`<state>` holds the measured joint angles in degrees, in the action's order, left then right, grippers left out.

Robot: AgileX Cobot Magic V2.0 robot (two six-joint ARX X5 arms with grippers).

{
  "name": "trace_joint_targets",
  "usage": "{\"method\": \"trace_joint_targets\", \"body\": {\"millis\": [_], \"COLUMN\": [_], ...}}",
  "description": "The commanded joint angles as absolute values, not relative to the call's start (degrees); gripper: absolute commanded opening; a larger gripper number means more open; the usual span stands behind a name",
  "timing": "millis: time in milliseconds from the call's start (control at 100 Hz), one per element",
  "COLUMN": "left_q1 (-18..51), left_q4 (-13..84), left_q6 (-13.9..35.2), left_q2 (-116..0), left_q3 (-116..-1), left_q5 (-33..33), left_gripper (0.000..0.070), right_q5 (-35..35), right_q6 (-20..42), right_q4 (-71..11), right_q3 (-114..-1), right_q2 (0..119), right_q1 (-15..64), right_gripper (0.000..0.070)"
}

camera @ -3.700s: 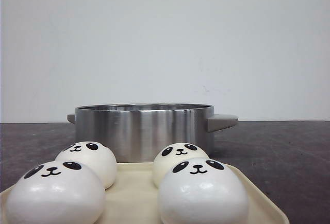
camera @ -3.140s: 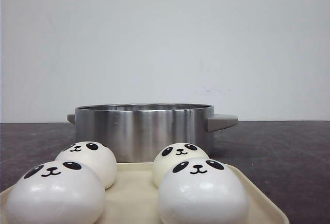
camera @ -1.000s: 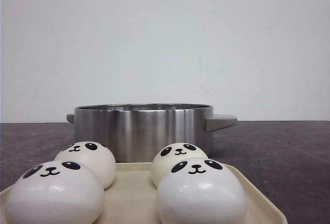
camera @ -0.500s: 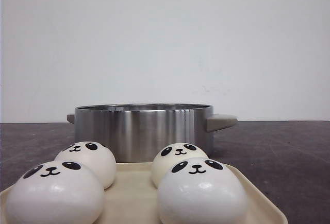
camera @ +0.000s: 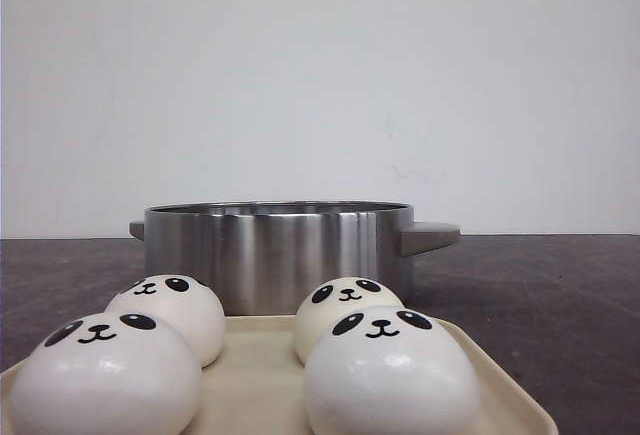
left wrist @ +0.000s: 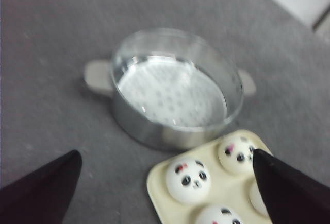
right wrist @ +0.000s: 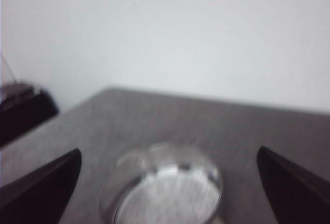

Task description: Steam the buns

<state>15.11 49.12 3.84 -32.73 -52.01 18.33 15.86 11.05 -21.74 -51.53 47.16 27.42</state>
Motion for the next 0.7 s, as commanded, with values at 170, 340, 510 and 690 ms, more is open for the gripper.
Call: {"method": "trace_joint_targets", "body": {"millis": [170, 340, 510, 690], "left_q1": [18.8, 18.8, 18.8, 21.8], "left_q4": [49.8, 51.0, 53.3, 53.4], "left_q6": [3.9, 3.2, 4.3, 7.4], "left_q2": [-33.0, -31.9, -30.1, -28.6], "left_q3": [-52.7, -52.7, -52.7, -52.7], "left_q5": [14.1, 13.8, 14.0, 13.5], "left_gripper": [0.0678, 0.0678, 0.0678, 0.0677], "right_q5": [0.9, 6.9, 6.6, 4.3], "right_q6": [29.3, 34.6, 36.4, 35.6], "right_q4": [-32.2, -32.6, -30.6, -30.9], "right_q3": [-51.9, -52.4, -54.2, -60.2], "right_q2": [63.8, 74.7, 82.7, 90.1], "right_q1": [49.1, 49.7, 49.6, 49.6], "right_gripper": [0.0641, 0.0608, 0.0602, 0.0602]}}
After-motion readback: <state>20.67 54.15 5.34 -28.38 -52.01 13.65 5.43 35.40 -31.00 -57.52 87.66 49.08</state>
